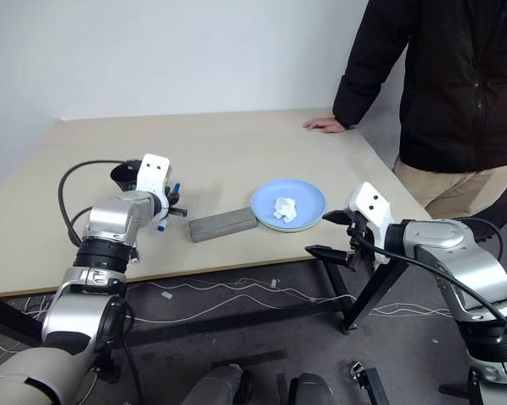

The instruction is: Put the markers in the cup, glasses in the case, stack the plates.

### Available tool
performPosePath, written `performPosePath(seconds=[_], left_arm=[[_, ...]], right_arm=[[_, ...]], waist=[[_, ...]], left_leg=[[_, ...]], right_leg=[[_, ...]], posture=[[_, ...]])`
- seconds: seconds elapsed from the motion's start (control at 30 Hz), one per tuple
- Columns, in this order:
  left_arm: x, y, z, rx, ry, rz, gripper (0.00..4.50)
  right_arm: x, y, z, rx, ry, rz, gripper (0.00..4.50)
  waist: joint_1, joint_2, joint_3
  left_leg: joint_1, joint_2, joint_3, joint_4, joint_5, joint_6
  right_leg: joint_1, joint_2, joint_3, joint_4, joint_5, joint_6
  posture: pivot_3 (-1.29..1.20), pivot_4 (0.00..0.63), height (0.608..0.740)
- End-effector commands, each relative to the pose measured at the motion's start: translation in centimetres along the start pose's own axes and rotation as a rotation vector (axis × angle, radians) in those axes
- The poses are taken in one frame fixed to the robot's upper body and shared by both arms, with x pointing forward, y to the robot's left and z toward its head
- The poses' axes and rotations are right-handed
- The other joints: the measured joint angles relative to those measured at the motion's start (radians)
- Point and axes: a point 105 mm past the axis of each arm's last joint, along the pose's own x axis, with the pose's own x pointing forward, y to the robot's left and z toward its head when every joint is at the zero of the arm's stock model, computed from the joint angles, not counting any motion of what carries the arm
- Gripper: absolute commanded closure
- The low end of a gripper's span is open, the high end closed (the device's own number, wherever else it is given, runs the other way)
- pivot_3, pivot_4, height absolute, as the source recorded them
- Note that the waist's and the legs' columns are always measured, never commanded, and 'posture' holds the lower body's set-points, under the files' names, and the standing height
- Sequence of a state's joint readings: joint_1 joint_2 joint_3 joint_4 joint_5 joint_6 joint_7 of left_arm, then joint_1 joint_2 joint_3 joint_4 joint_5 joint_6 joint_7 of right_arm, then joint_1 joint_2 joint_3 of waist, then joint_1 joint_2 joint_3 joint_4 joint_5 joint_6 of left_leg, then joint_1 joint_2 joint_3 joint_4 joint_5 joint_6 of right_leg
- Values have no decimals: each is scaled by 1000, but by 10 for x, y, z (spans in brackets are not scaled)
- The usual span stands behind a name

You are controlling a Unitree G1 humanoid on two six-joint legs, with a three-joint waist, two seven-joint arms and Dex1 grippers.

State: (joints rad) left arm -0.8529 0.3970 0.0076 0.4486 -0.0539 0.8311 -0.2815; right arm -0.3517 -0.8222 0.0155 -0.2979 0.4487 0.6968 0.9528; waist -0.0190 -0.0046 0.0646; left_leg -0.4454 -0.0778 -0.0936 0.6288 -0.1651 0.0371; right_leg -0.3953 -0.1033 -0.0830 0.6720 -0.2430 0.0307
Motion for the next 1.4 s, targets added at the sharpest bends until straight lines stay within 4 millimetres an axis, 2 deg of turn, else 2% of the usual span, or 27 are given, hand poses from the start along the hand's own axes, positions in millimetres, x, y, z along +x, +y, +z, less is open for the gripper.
performPosePath(seconds=[0.03, 0.13, 0.23, 0.4, 0.53, 0.73, 0.87, 1.23, 1.4], left_arm=[[-17, -6, 45, 58, -179, -89, 4365], [-25, -5, 66, 60, -270, -119, 4365], [-31, 24, 104, -28, -467, -11, 4365], [-40, 59, 127, -136, -661, 175, 4365], [-40, 76, 121, -118, -686, 298, 4365], [-32, 90, 98, -137, -661, 325, 4365], [-25, 88, 89, -139, -641, 315, 4365], [-17, 79, 81, -120, -625, 268, 4365], [-17, 79, 81, -101, -626, 273, 2677]], right_arm=[[-4, -4, 13, -42, -24, -18, 0], [-3, -4, 13, -41, -23, -17, 0], [0, -4, 14, -42, -29, -12, 0], [0, -4, 14, -41, -31, -9, 0], [0, -3, 14, -38, -29, -10, 0], [-2, -2, 14, -35, -28, -10, 0], [0, -3, 16, -34, -35, -9, 0], [-1, -3, 17, -32, -39, -14, 0], [-1, -3, 16, -29, -40, -16, 0]], waist=[[0, 0, 0], [0, 0, 0], [2, -2, 1], [4, -2, 2], [18, -3, 2], [36, -3, 1], [41, -3, 1], [48, -4, 1], [48, -4, 1]], left_leg=[[0, 0, 0, 0, 4, 6], [0, -7, 0, 0, 7, 14], [-2, -16, -3, 0, 9, 24], [-2, -19, -1, 1, 8, 29], [-2, -19, 0, 1, 7, 31], [-2, -20, 3, 2, 7, 34], [-2, -21, 4, 3, 7, 35], [-2, -22, 6, 4, 7, 35], [-2, -22, 7, 5, 7, 36]], right_leg=[[-1, 1, 2, 0, -1, 1], [-6, 2, 12, -2, -2, 3], [-12, 1, 18, -2, -3, 6], [-12, 0, 24, -7, -2, 9], [-12, 1, 26, -10, 0, 11], [-11, 1, 28, -10, 2, 15], [-11, 1, 30, -11, 4, 17], [-12, 2, 34, -11, 7, 18], [-12, 2, 35, -11, 7, 19]], posture=[[0, 0, 701], [0, 0, 701], [0, 0, 701], [0, 0, 701], [0, 0, 701], [0, 0, 701], [0, 0, 701], [0, 0, 701], [0, 0, 701]])
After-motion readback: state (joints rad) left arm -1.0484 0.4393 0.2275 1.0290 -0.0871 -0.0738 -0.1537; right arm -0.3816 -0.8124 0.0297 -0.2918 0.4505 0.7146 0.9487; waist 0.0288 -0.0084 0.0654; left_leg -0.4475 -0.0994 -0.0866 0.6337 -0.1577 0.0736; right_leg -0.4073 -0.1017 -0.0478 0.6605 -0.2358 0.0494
